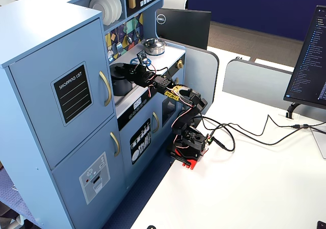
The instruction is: Pick up the lid from the counter and put it on the gray recipient
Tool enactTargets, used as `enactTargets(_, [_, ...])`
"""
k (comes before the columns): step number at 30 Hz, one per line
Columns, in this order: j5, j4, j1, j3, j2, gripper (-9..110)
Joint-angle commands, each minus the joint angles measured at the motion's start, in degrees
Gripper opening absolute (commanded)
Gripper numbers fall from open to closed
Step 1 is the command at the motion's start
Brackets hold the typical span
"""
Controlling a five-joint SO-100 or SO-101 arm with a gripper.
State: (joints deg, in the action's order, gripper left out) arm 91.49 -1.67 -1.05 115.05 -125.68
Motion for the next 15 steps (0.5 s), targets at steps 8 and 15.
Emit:
enactTargets(8, [0.88,-4.04,-1.49,-0.53,2.64,0])
enactTargets(15, [1.05,-5.19,-1.93,-0.09,4.22,0])
